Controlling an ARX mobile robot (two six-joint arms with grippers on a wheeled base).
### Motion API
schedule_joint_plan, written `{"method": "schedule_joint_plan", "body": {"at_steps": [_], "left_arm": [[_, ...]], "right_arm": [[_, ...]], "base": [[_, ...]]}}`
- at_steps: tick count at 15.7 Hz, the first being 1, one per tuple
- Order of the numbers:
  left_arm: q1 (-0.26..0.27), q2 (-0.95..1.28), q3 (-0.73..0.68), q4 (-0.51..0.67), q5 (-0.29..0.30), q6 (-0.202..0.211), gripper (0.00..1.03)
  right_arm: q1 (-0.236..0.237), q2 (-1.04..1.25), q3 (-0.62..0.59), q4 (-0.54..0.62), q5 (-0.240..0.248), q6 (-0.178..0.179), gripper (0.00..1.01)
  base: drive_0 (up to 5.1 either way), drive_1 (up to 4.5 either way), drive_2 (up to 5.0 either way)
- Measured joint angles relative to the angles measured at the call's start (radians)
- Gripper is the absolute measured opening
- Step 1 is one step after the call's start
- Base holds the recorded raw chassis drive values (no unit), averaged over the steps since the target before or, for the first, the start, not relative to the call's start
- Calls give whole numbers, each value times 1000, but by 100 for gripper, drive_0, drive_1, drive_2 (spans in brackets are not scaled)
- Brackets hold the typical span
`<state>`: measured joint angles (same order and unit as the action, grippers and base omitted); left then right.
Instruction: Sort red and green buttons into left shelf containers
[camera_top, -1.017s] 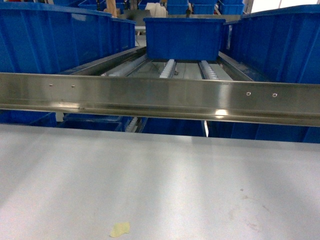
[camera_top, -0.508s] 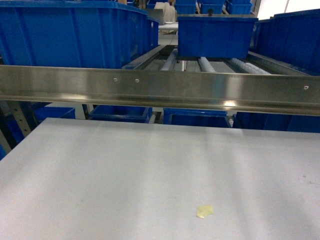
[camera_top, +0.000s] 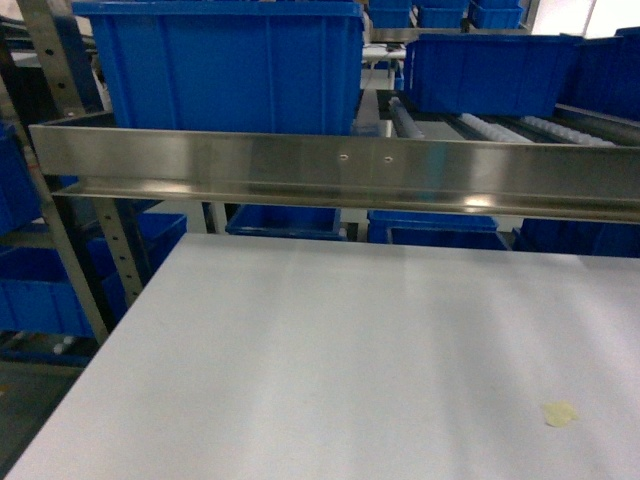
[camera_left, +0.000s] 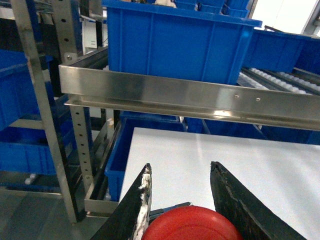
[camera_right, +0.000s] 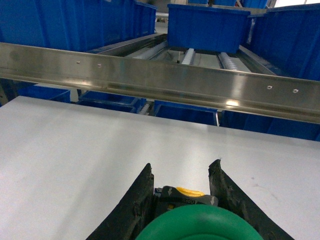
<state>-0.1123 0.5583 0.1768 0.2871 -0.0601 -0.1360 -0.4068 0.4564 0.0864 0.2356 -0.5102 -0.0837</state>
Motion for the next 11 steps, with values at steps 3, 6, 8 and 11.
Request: {"method": "schedule_joint_plan", "body": {"at_steps": [3, 6, 8, 11], "left_arm": [[0, 0, 0, 0, 0, 0, 30], [0, 0, 0, -2, 0, 0, 30], [0, 0, 0, -1, 0, 0, 30], [0, 0, 0, 0, 0, 0, 30]], "right_arm": [[0, 1, 0, -2, 0, 0, 29], [0, 2, 0, -1, 0, 0, 29], [0, 2, 0, -2, 0, 0, 29], [0, 2, 0, -1, 0, 0, 29]], "base": [[-481, 357, 108], [-473, 368, 119], [-492, 288, 192], [-499, 237, 237]]}}
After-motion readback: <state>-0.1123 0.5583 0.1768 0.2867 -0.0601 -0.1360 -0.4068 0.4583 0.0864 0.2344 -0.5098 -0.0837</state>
